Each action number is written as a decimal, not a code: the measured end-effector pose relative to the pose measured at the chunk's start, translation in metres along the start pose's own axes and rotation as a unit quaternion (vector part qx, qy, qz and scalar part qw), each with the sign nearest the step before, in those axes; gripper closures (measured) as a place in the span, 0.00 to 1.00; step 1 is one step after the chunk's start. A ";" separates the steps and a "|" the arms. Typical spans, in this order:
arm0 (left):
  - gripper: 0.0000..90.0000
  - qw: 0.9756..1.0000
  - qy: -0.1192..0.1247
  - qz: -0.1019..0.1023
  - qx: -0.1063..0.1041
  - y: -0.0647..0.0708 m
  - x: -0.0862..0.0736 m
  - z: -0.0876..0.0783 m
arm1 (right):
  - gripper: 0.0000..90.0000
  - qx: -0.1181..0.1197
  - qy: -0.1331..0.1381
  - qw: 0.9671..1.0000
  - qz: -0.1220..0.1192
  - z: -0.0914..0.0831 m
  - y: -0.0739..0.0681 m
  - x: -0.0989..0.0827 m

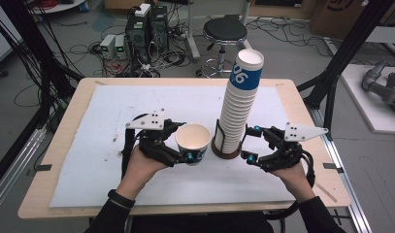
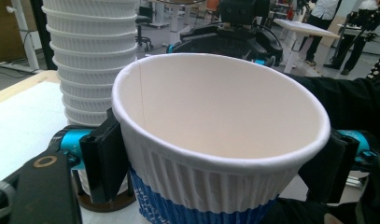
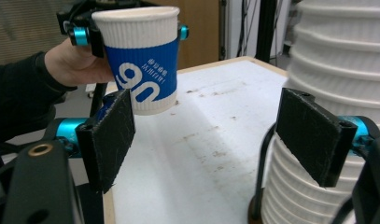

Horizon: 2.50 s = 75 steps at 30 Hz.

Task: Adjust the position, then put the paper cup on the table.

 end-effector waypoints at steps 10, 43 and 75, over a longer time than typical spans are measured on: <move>0.24 1.000 0.003 -0.005 0.001 -0.004 0.000 -0.002 | 0.22 -0.015 0.015 1.000 -0.003 -0.016 0.006 0.004; 0.24 0.990 -0.009 -0.012 0.139 -0.069 -0.020 -0.042 | 0.23 -0.041 0.024 0.999 -0.001 -0.033 0.023 0.003; 0.24 0.958 -0.025 -0.055 0.279 -0.157 -0.062 -0.045 | 0.23 -0.043 0.024 0.999 -0.001 -0.034 0.025 0.002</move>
Point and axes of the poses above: each handheld gripper's, and its own axes: z roughly forward along the jaws, x roughly out of its top, y roughly to its right, the point moved 9 cm from there along z, roughly forward along the jaws, and after that the axes turned 10 degrees about x, right-handed, at the moved point
